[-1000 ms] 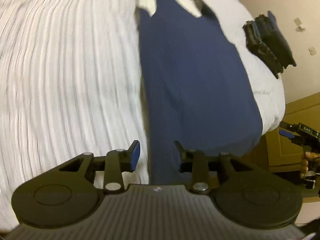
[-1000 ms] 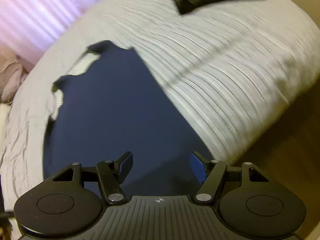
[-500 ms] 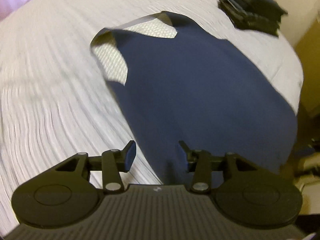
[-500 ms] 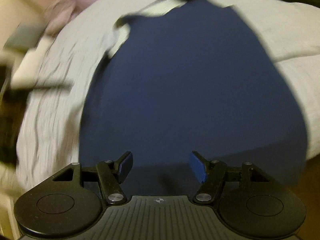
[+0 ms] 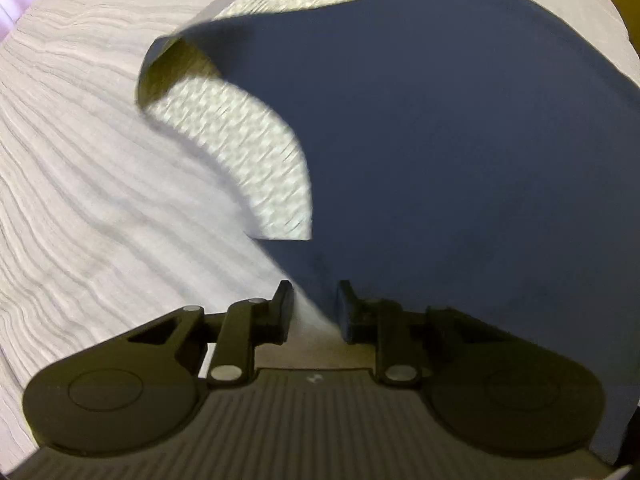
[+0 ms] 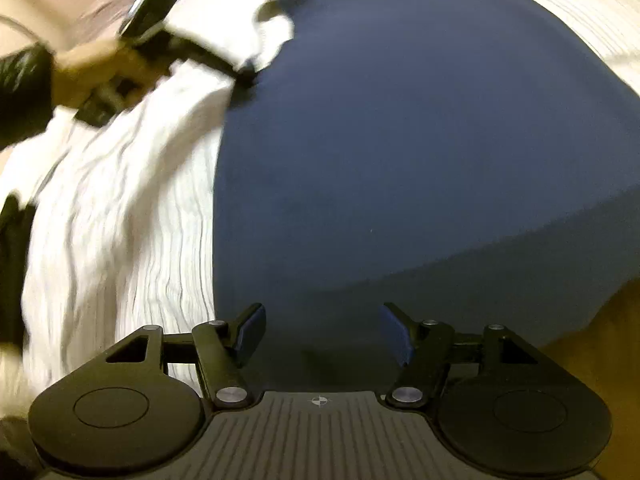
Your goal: Fold clothes
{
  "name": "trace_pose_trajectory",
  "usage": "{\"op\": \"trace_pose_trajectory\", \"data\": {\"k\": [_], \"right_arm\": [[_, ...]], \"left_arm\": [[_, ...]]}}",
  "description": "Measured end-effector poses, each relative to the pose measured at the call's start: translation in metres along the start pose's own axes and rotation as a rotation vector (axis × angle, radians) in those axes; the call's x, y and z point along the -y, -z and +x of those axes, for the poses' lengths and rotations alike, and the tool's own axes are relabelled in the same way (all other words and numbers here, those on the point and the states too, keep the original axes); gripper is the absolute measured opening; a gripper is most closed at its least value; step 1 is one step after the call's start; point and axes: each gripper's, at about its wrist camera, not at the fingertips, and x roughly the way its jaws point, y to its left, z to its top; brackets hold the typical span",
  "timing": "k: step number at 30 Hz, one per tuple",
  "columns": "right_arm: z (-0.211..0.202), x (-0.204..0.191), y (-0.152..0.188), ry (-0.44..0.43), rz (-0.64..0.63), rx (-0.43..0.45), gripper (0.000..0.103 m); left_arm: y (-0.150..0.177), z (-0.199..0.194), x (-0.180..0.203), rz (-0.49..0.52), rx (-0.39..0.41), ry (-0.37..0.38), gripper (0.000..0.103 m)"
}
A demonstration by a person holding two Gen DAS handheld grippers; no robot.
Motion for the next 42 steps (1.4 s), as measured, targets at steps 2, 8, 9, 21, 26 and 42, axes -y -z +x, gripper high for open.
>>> {"op": "trace_pose_trajectory", "data": {"k": [2,8,9,21,26,42], "right_arm": [[0.004,-0.005,0.009,0.02,0.074,0.019,0.067],[0.005,0.001,0.041,0.037,0.305,0.079,0.067],[0.005,0.004,0.049,0.038,0.339,0.086,0.067],[0.024,0.027,0.129,-0.124,0.704,0.213,0.067],[0.045,0.024,0.144,-0.185,0.784,0.24,0.067],[0.004,-0.015,0.1,-0.095,0.515,0.166,0.001]], "left_arm": [[0.008,-0.008,-0.015,-0.004,0.025,0.035,0.021],[-0.015,-0.024,-0.038,0.062,0.145,0.192,0.035],[-0.021,-0.022,-0.037,0.079,0.151,0.225,0.04],[-0.037,0.029,-0.006,0.245,-0.108,0.357,0.031],[-0.034,0.016,-0.003,0.286,-0.078,0.351,0.001],[-0.009,-0.034,-0.033,0.244,0.062,0.323,0.0]]}}
